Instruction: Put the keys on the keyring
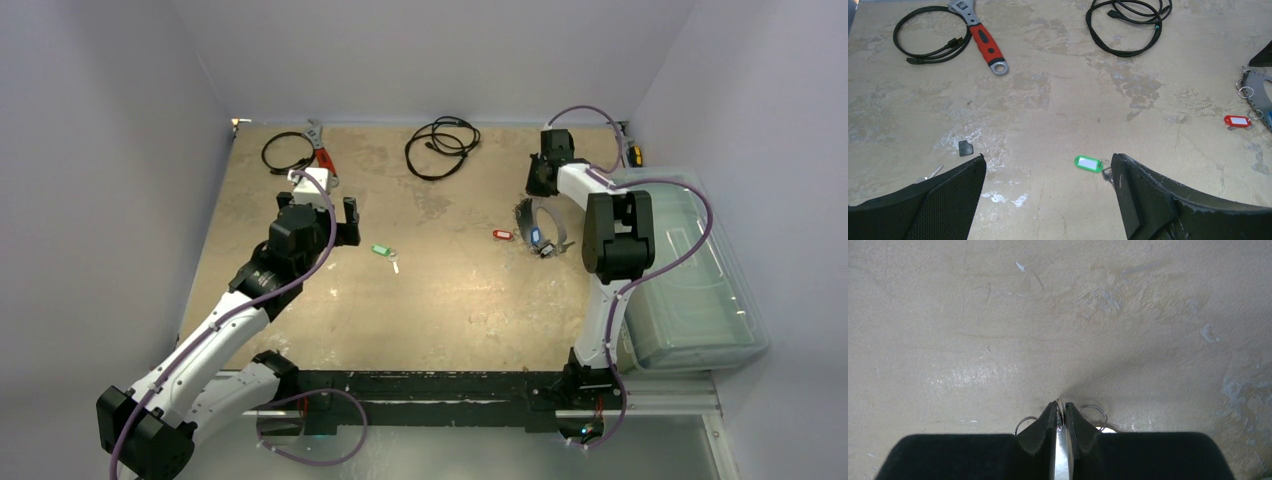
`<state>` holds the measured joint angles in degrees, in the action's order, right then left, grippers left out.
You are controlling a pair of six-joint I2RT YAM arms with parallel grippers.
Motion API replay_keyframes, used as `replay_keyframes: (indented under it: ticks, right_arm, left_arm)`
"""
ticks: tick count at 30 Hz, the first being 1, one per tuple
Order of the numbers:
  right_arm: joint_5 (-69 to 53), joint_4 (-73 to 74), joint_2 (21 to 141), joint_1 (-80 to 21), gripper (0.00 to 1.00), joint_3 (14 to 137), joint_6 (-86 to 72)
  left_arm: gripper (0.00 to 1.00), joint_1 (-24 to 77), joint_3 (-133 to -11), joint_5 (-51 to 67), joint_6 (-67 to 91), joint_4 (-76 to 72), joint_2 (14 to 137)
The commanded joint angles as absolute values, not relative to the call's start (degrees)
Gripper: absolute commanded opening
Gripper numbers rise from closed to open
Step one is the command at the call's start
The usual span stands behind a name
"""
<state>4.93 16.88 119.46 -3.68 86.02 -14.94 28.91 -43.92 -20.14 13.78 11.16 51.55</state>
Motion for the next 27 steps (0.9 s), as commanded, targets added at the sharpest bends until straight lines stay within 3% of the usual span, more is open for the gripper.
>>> replay_keyframes:
  ticks: [1,4,13,27]
  right_arm:
    - [4.9,16.4,119.6,-3.4,0.14,88.4,-14.7]
    - [4.8,16.5,119.7,-3.4,0.14,88.5,-14.7]
    - [5.1,17.2,119.9,-3.4,0.0,88.9,-14.5]
    - [4.5,15.2,114.0,-3.5,0.0,86.1,-12.7]
  left_arm:
    - [0.94,28.9,-45.4,-19.7,12.6,8.7,51.2]
    - [0.94,28.9,-45.4,-19.6,12.6,8.7,51.2]
    - [0.94,28.9,-45.4,-19.5,12.5,8.8,51.1]
    - [0.95,28.9,-44.1,-20.2,11.5,6.9,49.1]
